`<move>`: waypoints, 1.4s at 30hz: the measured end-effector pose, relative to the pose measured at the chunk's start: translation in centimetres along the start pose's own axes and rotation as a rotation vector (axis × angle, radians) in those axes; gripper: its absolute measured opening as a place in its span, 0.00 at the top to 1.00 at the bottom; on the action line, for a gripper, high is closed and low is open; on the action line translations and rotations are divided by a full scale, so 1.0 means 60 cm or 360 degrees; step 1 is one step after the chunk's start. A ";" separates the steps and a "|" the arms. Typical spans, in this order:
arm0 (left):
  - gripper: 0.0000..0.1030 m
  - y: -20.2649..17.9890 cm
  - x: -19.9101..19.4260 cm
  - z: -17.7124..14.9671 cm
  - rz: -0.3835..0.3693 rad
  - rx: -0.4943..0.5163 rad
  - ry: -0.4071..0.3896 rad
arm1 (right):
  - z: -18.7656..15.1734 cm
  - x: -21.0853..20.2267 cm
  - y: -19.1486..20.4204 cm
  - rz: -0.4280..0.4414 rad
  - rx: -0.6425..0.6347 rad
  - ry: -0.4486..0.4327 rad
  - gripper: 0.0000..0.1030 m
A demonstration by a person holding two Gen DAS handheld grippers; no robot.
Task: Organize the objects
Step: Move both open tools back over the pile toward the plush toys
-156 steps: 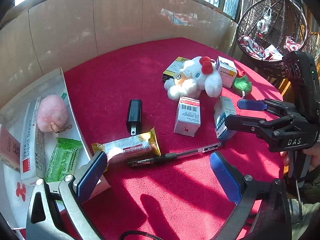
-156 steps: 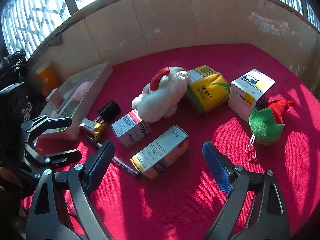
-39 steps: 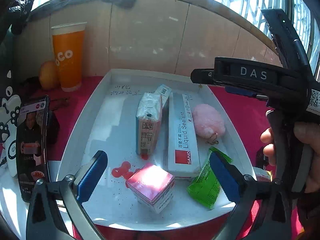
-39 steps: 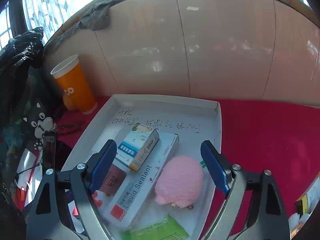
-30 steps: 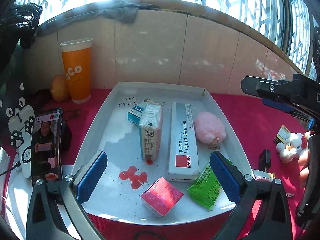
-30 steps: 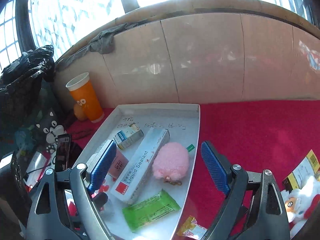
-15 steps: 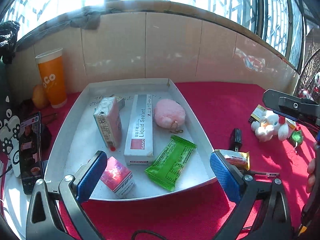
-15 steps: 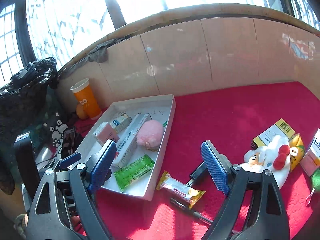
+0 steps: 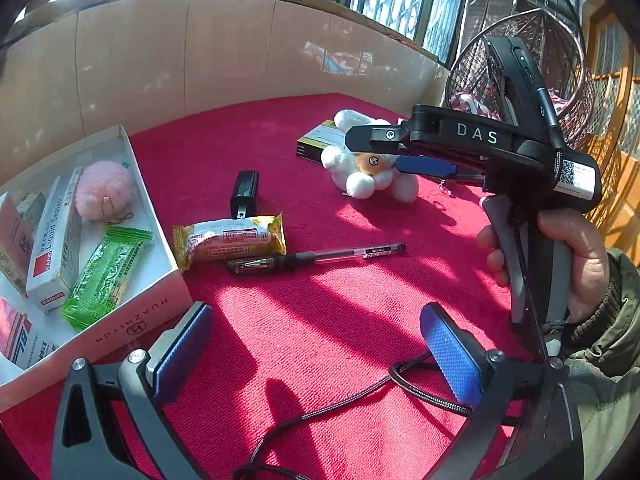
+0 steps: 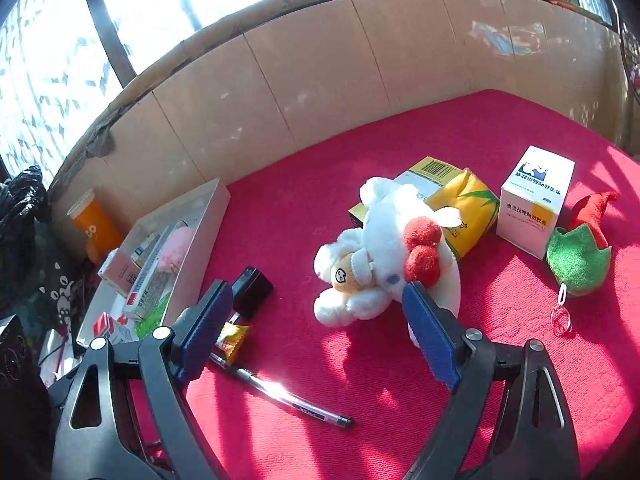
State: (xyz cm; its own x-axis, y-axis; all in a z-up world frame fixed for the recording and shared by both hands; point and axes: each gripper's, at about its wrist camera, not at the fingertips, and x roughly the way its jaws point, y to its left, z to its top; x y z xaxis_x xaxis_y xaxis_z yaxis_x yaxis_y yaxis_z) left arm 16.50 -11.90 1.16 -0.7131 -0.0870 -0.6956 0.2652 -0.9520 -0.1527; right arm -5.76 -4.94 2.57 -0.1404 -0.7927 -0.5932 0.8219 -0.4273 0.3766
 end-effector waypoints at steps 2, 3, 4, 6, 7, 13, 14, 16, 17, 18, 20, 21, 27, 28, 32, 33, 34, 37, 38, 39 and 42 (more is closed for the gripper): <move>0.00 -0.015 0.026 -0.005 -0.0004 0.0044 0.0098 | -0.009 0.008 -0.001 -0.0013 0.0004 0.0015 0.15; 0.00 -0.021 0.037 -0.005 0.0008 0.0066 0.0146 | -0.012 0.010 -0.001 -0.0018 -0.0004 0.0017 0.15; 0.00 -0.025 0.042 -0.006 0.0015 0.0083 0.0171 | -0.017 0.013 0.001 -0.0021 -0.0016 0.0017 0.15; 0.00 -0.029 0.048 -0.006 0.0006 0.0097 0.0194 | -0.022 0.015 0.004 -0.0023 -0.0037 0.0009 0.15; 0.00 -0.029 0.049 -0.006 0.0011 0.0097 0.0200 | -0.023 0.016 0.005 -0.0021 -0.0042 0.0007 0.15; 0.00 -0.040 0.054 -0.005 0.0047 0.0124 0.0214 | -0.027 0.019 0.001 -0.0029 -0.0020 -0.0006 0.15; 0.00 -0.043 0.056 -0.005 0.0057 0.0131 0.0218 | -0.028 0.020 -0.001 -0.0029 -0.0011 -0.0002 0.15; 0.00 -0.044 0.060 -0.004 0.0081 0.0149 0.0227 | -0.029 0.023 -0.003 -0.0028 0.0005 0.0012 0.15; 0.00 -0.047 0.061 -0.004 0.0091 0.0156 0.0230 | -0.030 0.025 -0.004 -0.0028 0.0016 0.0017 0.15; 0.00 -0.048 0.062 -0.004 0.0100 0.0163 0.0233 | -0.030 0.025 -0.005 -0.0028 0.0022 0.0019 0.15; 0.00 -0.051 0.064 -0.004 0.0106 0.0167 0.0235 | -0.031 0.025 -0.007 -0.0029 0.0032 0.0018 0.15; 0.00 -0.051 0.064 -0.003 0.0108 0.0168 0.0236 | -0.031 0.024 -0.007 -0.0029 0.0033 0.0013 0.15; 0.00 -0.056 0.066 -0.003 0.0123 0.0178 0.0240 | -0.030 0.026 -0.011 -0.0027 0.0059 0.0028 0.15; 0.00 -0.055 0.066 -0.003 0.0123 0.0178 0.0240 | -0.030 0.027 -0.013 -0.0027 0.0068 0.0031 0.15; 0.00 -0.053 0.067 0.000 0.0125 0.0179 0.0241 | -0.030 0.025 -0.013 -0.0025 0.0070 0.0020 0.15; 0.00 -0.053 0.068 0.002 0.0125 0.0180 0.0241 | -0.030 0.025 -0.013 -0.0024 0.0068 0.0018 0.15; 0.00 -0.053 0.068 0.003 0.0126 0.0180 0.0241 | -0.030 0.024 -0.012 -0.0024 0.0067 0.0015 0.15; 0.00 -0.051 0.067 0.002 0.0126 0.0180 0.0241 | -0.029 0.023 -0.012 -0.0023 0.0065 0.0008 0.15; 0.00 -0.051 0.068 0.002 0.0126 0.0180 0.0241 | -0.029 0.023 -0.013 -0.0022 0.0067 0.0011 0.15; 0.00 -0.051 0.062 -0.002 0.0127 0.0180 0.0241 | -0.029 0.023 -0.013 -0.0022 0.0070 0.0013 0.15; 0.00 -0.052 0.062 -0.002 0.0129 0.0182 0.0241 | -0.028 0.020 -0.013 -0.0024 0.0072 0.0007 0.15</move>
State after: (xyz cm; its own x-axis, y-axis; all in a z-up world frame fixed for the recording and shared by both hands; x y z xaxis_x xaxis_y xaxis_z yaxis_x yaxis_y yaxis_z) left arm 13.10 -9.24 -1.05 -0.5845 -0.1277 -0.8013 0.2363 -0.9715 -0.0176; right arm -5.65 -4.86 0.39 -0.1502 -0.7841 -0.6022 0.7940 -0.4586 0.3991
